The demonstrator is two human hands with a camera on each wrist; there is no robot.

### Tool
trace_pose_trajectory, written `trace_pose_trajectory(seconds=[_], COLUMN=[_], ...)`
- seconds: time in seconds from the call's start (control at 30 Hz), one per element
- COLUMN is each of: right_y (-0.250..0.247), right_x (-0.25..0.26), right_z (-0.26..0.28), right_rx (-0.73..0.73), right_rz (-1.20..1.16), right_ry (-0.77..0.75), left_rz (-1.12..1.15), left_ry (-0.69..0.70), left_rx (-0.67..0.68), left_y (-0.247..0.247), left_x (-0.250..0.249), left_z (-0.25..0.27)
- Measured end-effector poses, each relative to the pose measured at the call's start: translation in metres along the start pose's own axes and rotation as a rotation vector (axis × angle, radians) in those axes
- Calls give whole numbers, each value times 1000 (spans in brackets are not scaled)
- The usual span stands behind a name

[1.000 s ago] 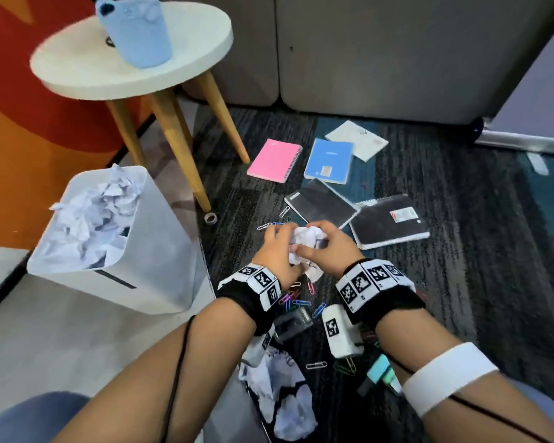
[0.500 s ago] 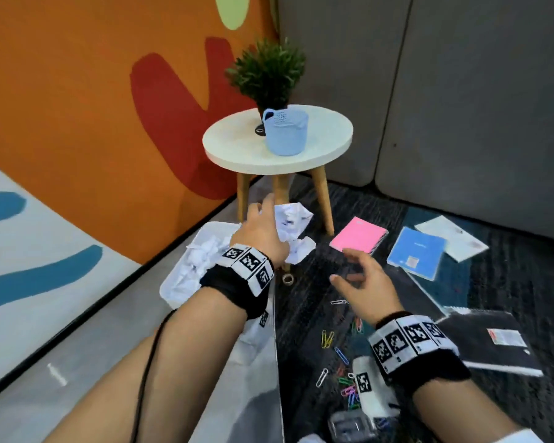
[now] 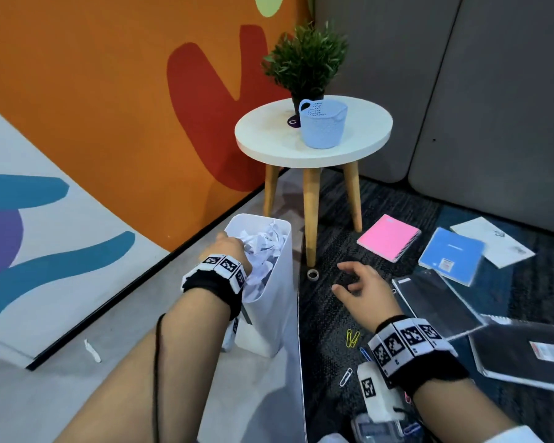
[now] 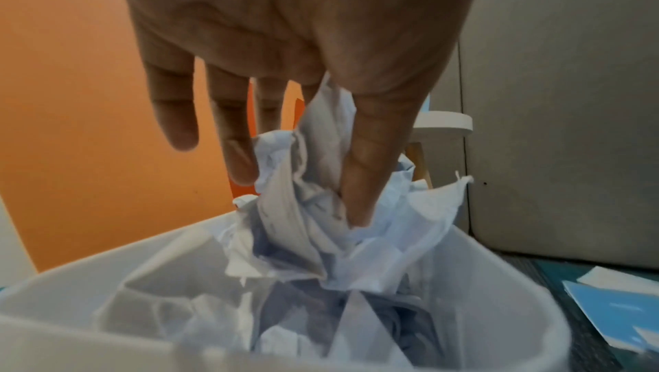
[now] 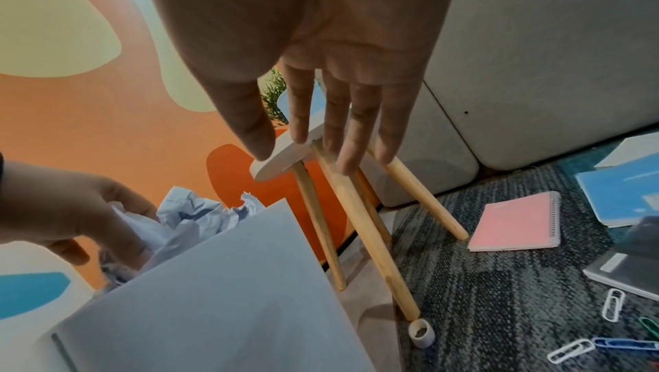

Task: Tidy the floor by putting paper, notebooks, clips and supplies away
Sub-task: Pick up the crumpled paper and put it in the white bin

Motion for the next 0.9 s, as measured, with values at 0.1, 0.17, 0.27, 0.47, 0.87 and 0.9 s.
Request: trace_pose_trajectory(seconds=[0.1, 0.17, 0.27, 0.47, 0.87, 0.9], right_y=[3, 3, 3, 0, -2, 0], right_x=[-9, -14, -23, -38, -89, -94], right_z=[2, 4, 6, 11, 37, 41], right_rx=[21, 41, 53, 64, 91, 101], right_rz=[9, 28, 35, 67, 179, 172], right_ry=[23, 43, 85, 106, 183, 196], left_rz=[-47, -89, -109, 84, 26, 9], left_ry=[1, -8, -5, -137, 258, 336], left_rx=[-31, 6, 70, -27, -267, -239], left_y=[9, 17, 29, 39, -19, -13], left_x=[-5, -10, -12, -13, -83, -96], left_z=[-5, -7, -10, -30, 44, 52])
Point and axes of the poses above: each hand's wrist, its own z-axis away from the middle knuckle, its own y-axis out of the palm, x = y × z, the point moved 1 cm from there along -z, towards the middle knuckle, and after that the axes turned 8 degrees about z, right-handed, at the moved point
